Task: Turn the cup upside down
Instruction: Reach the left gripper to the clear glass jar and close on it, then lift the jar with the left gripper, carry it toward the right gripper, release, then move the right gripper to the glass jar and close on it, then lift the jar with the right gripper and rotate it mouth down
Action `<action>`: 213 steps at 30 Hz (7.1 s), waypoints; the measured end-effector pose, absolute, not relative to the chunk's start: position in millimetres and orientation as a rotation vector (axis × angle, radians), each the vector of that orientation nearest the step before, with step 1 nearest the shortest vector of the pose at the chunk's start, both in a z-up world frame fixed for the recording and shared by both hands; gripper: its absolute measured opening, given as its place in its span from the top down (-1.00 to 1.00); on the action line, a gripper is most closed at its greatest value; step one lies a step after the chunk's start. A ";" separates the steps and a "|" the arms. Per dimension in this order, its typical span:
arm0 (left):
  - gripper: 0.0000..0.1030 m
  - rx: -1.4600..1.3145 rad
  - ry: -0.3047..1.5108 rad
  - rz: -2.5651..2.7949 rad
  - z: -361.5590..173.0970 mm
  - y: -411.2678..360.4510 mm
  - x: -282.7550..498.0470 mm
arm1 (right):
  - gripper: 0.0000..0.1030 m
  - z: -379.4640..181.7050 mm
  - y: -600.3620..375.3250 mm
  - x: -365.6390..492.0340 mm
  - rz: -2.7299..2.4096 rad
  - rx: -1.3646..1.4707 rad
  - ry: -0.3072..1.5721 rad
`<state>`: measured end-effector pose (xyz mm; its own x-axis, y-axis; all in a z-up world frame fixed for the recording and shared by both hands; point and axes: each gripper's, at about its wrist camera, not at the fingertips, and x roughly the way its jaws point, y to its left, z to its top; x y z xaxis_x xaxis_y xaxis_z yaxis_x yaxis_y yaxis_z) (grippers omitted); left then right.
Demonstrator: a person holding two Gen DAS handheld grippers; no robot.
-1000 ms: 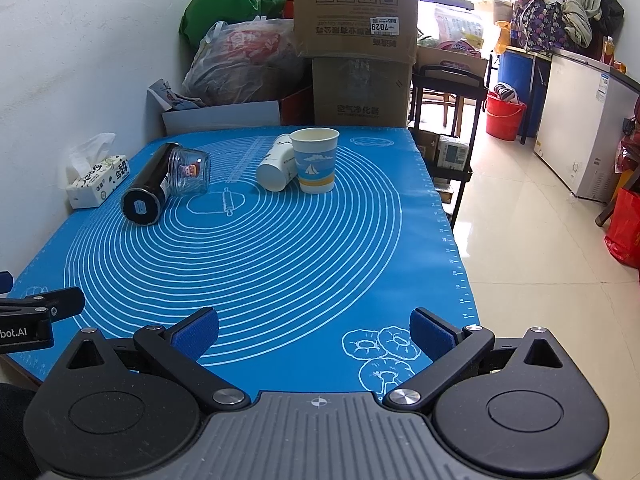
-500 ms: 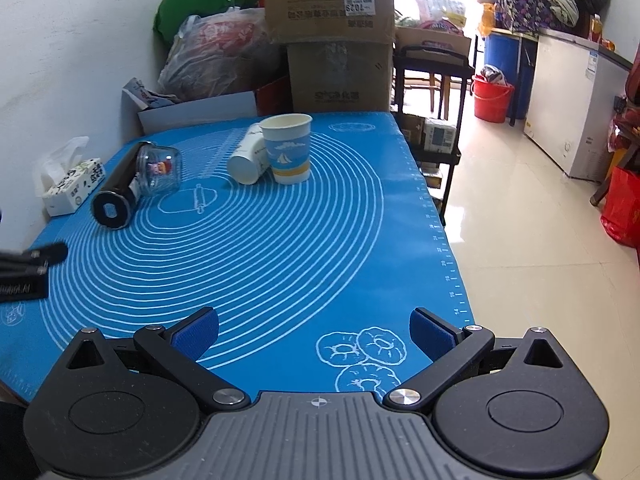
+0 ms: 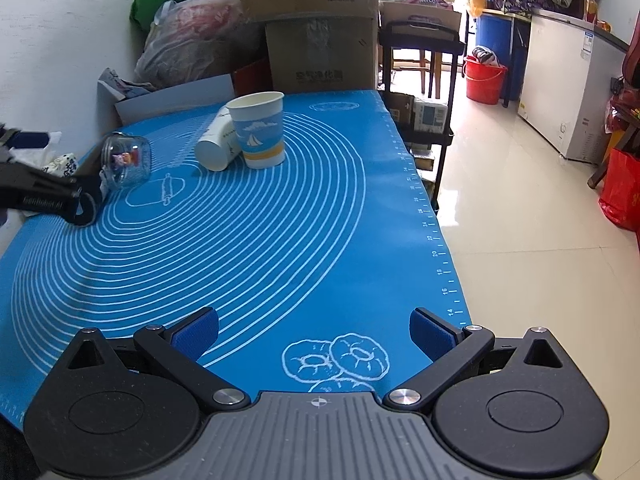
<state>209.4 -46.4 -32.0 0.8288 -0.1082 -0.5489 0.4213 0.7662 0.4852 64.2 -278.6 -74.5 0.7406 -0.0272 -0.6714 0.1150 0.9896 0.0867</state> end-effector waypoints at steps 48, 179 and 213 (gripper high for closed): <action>-0.53 1.146 0.893 -0.704 -82.6 -71.0 341.9 | -1.00 -106.7 -302.9 101.6 -0.089 0.215 0.776; -0.75 0.475 0.720 -0.469 -65.1 142.2 122.3 | -1.00 -73.6 -159.1 98.4 -0.040 1.368 0.838; -0.75 0.137 0.673 -0.347 -71.8 182.5 188.8 | -0.80 -117.4 -135.8 156.6 -0.431 1.505 0.973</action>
